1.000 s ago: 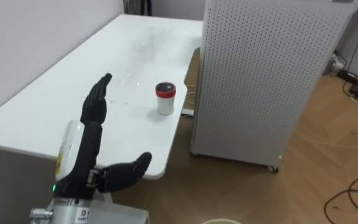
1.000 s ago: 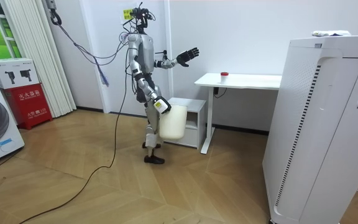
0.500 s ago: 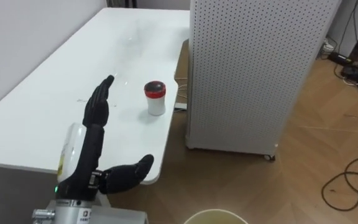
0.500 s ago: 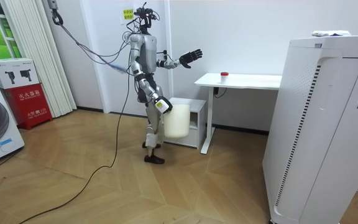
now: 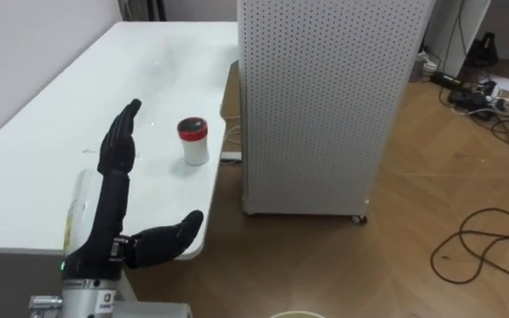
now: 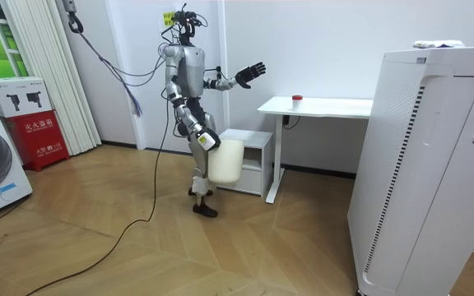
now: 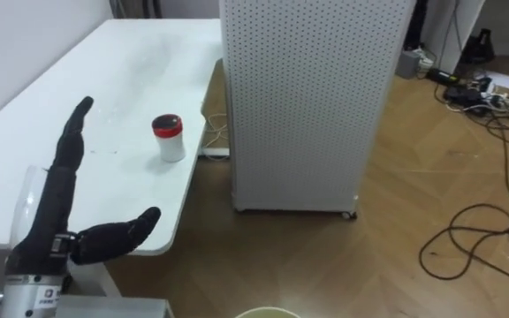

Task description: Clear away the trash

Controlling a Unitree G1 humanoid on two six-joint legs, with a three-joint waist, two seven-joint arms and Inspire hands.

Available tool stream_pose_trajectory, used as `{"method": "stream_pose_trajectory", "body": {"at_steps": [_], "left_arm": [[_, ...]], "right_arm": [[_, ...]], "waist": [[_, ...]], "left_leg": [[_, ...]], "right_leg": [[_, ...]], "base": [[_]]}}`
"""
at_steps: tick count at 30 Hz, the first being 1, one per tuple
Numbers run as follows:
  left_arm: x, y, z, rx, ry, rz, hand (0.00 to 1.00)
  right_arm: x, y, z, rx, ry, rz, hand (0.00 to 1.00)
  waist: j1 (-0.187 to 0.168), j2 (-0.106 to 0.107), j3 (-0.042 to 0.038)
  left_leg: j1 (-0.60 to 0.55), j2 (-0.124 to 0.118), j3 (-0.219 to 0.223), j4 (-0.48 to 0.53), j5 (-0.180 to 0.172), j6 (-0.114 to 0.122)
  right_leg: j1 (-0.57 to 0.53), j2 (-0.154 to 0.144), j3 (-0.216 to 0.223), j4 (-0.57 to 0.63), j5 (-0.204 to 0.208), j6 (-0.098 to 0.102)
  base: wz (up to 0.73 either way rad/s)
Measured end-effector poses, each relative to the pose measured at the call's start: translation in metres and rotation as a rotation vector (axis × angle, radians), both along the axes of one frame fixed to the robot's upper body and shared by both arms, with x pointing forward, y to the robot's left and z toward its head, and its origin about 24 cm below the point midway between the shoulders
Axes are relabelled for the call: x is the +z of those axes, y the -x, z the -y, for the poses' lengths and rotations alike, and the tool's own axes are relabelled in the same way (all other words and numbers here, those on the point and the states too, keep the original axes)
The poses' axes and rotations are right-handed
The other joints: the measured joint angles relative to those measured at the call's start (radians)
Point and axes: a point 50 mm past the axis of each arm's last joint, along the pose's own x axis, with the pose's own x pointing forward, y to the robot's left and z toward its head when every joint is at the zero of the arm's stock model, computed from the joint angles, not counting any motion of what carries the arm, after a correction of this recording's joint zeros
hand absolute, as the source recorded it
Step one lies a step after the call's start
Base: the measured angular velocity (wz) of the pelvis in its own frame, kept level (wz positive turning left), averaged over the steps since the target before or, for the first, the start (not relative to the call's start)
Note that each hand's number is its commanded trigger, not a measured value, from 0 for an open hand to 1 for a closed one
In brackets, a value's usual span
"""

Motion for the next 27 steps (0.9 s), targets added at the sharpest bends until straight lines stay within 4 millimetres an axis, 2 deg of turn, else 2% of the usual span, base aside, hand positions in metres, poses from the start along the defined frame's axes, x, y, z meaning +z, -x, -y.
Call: {"method": "stream_pose_trajectory", "body": {"at_steps": [1, 2, 3, 4, 5, 6, 7, 8, 9, 10, 11, 12, 13, 14, 15, 16, 17, 18, 19, 20, 21, 22, 23, 24, 25, 26, 27], "left_arm": [[-0.006, 0.000, 0.000, 0.006, 0.022, -0.024, 0.00], [-0.008, 0.001, -0.001, 0.010, 0.026, -0.035, 0.00], [-0.012, 0.004, -0.002, 0.016, 0.027, -0.052, 0.00], [-0.015, 0.006, -0.003, 0.018, 0.044, -0.064, 0.00], [-0.015, 0.006, -0.002, 0.017, 0.056, -0.068, 0.00], [-0.017, 0.006, 0.000, 0.015, 0.092, -0.072, 0.00], [-0.018, 0.006, -0.001, 0.020, 0.114, -0.077, 0.00], [-0.019, 0.006, -0.002, 0.027, 0.134, -0.081, 0.00], [-0.019, 0.006, -0.003, 0.031, 0.137, -0.081, 0.00], [-0.021, 0.006, -0.004, 0.040, 0.137, -0.087, 0.00], [-0.024, 0.007, -0.005, 0.048, 0.134, -0.101, 0.00], [-0.025, 0.008, -0.006, 0.052, 0.129, -0.105, 0.00], [-0.026, 0.008, -0.005, 0.050, 0.118, -0.106, 0.00], [-0.026, 0.009, -0.004, 0.044, 0.102, -0.111, 0.00], [-0.027, 0.009, -0.004, 0.043, 0.101, -0.116, 0.00], [-0.028, 0.010, -0.004, 0.042, 0.099, -0.122, 0.00], [-0.028, 0.010, -0.004, 0.040, 0.099, -0.121, 0.00], [-0.027, 0.009, -0.004, 0.039, 0.100, -0.118, 0.00], [-0.026, 0.009, -0.004, 0.035, 0.100, -0.116, 0.00], [-0.026, 0.009, -0.004, 0.034, 0.100, -0.113, 0.00], [-0.024, 0.008, -0.003, 0.031, 0.103, -0.105, 0.00], [-0.023, 0.007, -0.002, 0.026, 0.102, -0.097, 0.00], [-0.019, 0.004, -0.002, 0.021, 0.101, -0.081, 0.00], [-0.018, 0.003, -0.002, 0.019, 0.101, -0.073, 0.00], [-0.015, 0.000, -0.001, 0.018, 0.103, -0.055, 0.00], [-0.014, -0.001, 0.000, 0.019, 0.107, -0.047, 0.00], [-0.014, -0.001, 0.000, 0.020, 0.106, -0.046, 0.00]], "right_arm": [[0.000, 0.001, 0.001, 0.012, 0.012, -0.005, 1.00], [0.000, 0.001, 0.003, 0.016, 0.019, -0.006, 1.00], [0.002, 0.000, 0.007, 0.017, 0.034, -0.003, 1.00], [0.002, 0.000, 0.010, 0.007, 0.050, -0.001, 1.00], [0.002, 0.000, 0.011, 0.001, 0.057, -0.003, 1.00], [0.002, 0.000, 0.014, -0.013, 0.073, -0.006, 1.00], [0.002, 0.000, 0.015, -0.026, 0.085, -0.005, 1.00], [0.003, 0.000, 0.016, -0.031, 0.092, -0.004, 1.00], [0.003, 0.000, 0.016, -0.029, 0.096, -0.005, 1.00], [0.002, 0.000, 0.015, -0.021, 0.098, -0.011, 1.00], [0.001, 0.001, 0.013, -0.011, 0.098, -0.023, 1.00], [0.000, 0.002, 0.012, -0.011, 0.096, -0.028, 1.00], [0.000, 0.002, 0.011, -0.012, 0.095, -0.029, 1.00], [-0.001, 0.004, 0.011, -0.012, 0.093, -0.034, 1.00], [-0.001, 0.005, 0.012, -0.014, 0.094, -0.036, 1.00], [-0.002, 0.008, 0.012, -0.020, 0.094, -0.044, 1.00], [-0.002, 0.009, 0.012, -0.019, 0.096, -0.047, 1.00], [-0.002, 0.008, 0.012, -0.020, 0.099, -0.045, 1.00], [-0.002, 0.008, 0.013, -0.023, 0.102, -0.045, 1.00], [-0.002, 0.008, 0.013, -0.023, 0.103, -0.045, 1.00], [-0.001, 0.008, 0.015, -0.022, 0.108, -0.043, 1.00], [0.000, 0.006, 0.016, -0.022, 0.111, -0.036, 1.00], [0.001, 0.006, 0.016, -0.023, 0.111, -0.032, 1.00], [0.001, 0.005, 0.016, -0.023, 0.110, -0.031, 1.00], [0.002, 0.003, 0.015, -0.025, 0.113, -0.022, 1.00], [0.003, 0.000, 0.016, -0.027, 0.116, -0.013, 1.00], [0.003, -0.001, 0.016, -0.027, 0.117, -0.010, 1.00]], "waist": [[0.006, -0.001, 0.0018], [0.012, 0.007, 0.0062], [0.014, 0.017, 0.0073], [0.007, 0.018, 0.0064], [0.006, 0.018, 0.0064], [0.014, 0.013, 0.0108], [0.032, 0.014, 0.0122], [0.041, 0.018, 0.0093], [0.044, 0.021, 0.0074], [0.044, 0.023, 0.0053], [0.046, 0.018, 0.0011], [0.046, 0.017, -0.0042], [0.040, 0.012, -0.0077], [0.042, 0.000, -0.0050], [0.043, -0.003, -0.0046], [0.045, -0.007, -0.0032], [0.045, -0.013, -0.0032], [0.046, -0.015, -0.0037], [0.047, -0.018, -0.0044], [0.047, -0.022, -0.0056], [0.048, -0.026, -0.0069], [0.049, -0.022, -0.0063], [0.048, -0.022, -0.0054], [0.049, -0.022, -0.0061], [0.049, -0.021, -0.0052], [0.045, -0.010, -0.0004], [0.045, -0.003, 0.0012]], "left_leg": [[-0.061, 0.038, -0.005, 0.174, 0.009, 0.001], [-0.094, 0.059, -0.023, 0.267, 0.027, 0.006], [-0.175, 0.072, -0.097, 0.419, 0.070, 0.014], [-0.253, 0.043, -0.156, 0.467, 0.068, 0.026], [-0.286, 0.028, -0.167, 0.465, 0.064, 0.033], [-0.346, 0.005, -0.172, 0.419, 0.061, 0.038], [-0.385, -0.025, -0.169, 0.327, 0.069, 0.032], [-0.413, -0.045, -0.172, 0.188, 0.099, 0.017], [-0.422, -0.054, -0.180, 0.115, 0.124, 0.019], [-0.438, -0.069, -0.203, 0.004, 0.183, 0.030], [-0.438, -0.083, -0.213, -0.055, 0.248, 0.036], [-0.431, -0.091, -0.214, -0.075, 0.283, 0.042], [-0.416, -0.107, -0.212, -0.103, 0.320, 0.059], [-0.408, -0.111, -0.189, -0.108, 0.328, 0.070], [-0.407, -0.110, -0.180, -0.101, 0.334, 0.080], [-0.405, -0.111, -0.168, -0.067, 0.333, 0.109], [-0.406, -0.116, -0.161, -0.023, 0.295, 0.117], [-0.406, -0.122, -0.161, -0.004, 0.275, 0.120], [-0.398, -0.134, -0.157, 0.029, 0.232, 0.126], [-0.391, -0.143, -0.153, 0.044, 0.212, 0.130], [-0.382, -0.157, -0.147, 0.074, 0.172, 0.139], [-0.374, -0.166, -0.141, 0.108, 0.137, 0.148], [-0.362, -0.174, -0.134, 0.142, 0.099, 0.156], [-0.359, -0.178, -0.134, 0.156, 0.081, 0.160], [-0.335, -0.184, -0.134, 0.167, 0.053, 0.168], [-0.306, -0.187, -0.152, 0.160, 0.038, 0.171], [-0.293, -0.190, -0.167, 0.151, 0.034, 0.171]], "right_leg": [[0.013, 0.012, 0.019, 0.003, -0.012, -0.007], [0.025, 0.025, 0.026, 0.003, -0.015, -0.013], [0.049, 0.038, 0.032, 0.011, -0.025, -0.029], [0.056, 0.039, 0.034, 0.022, -0.045, -0.027], [0.061, 0.037, 0.034, 0.022, -0.050, -0.028], [0.070, 0.036, 0.044, 0.018, -0.054, -0.029], [0.074, 0.033, 0.059, 0.013, -0.058, -0.028], [0.075, 0.030, 0.060, 0.015, -0.065, -0.029], [0.075, 0.030, 0.059, 0.016, -0.071, -0.027], [0.075, 0.029, 0.058, 0.021, -0.087, -0.022], [0.077, 0.014, 0.053, 0.027, -0.104, -0.010], [0.077, 0.006, 0.050, 0.030, -0.113, -0.005], [0.079, -0.007, 0.052, 0.031, -0.127, 0.009], [0.081, -0.020, 0.055, 0.030, -0.137, 0.018], [0.088, -0.022, 0.055, 0.028, -0.139, 0.015], [0.109, -0.029, 0.054, 0.024, -0.155, 0.019], [0.130, -0.043, 0.049, 0.021, -0.173, 0.028], [0.143, -0.051, 0.043, 0.020, -0.184, 0.033], [0.175, -0.076, 0.020, 0.024, -0.205, 0.048], [0.182, -0.090, 0.011, 0.035, -0.217, 0.056], [0.185, -0.116, -0.007, 0.094, -0.234, 0.076], [0.159, -0.144, -0.015, 0.206, -0.232, 0.084], [0.134, -0.173, -0.023, 0.322, -0.214, 0.108], [0.121, -0.187, -0.030, 0.374, -0.197, 0.115], [0.099, -0.209, -0.034, 0.459, -0.153, 0.126], [0.084, -0.218, -0.039, 0.513, -0.100, 0.131], [0.077, -0.222, -0.042, 0.527, -0.090, 0.134]], "base": [[-0.18], [-0.33], [-0.13], [0.00], [0.07], [-0.26], [-0.49], [-0.45], [-0.34], [-0.28], [-0.26], [-0.12], [0.00], [0.00], [-0.04], [0.00], [0.00], [0.05], [0.04], [0.05], [0.05], [0.17], [0.25], [0.30], [0.24], [0.18], [0.14]]}}
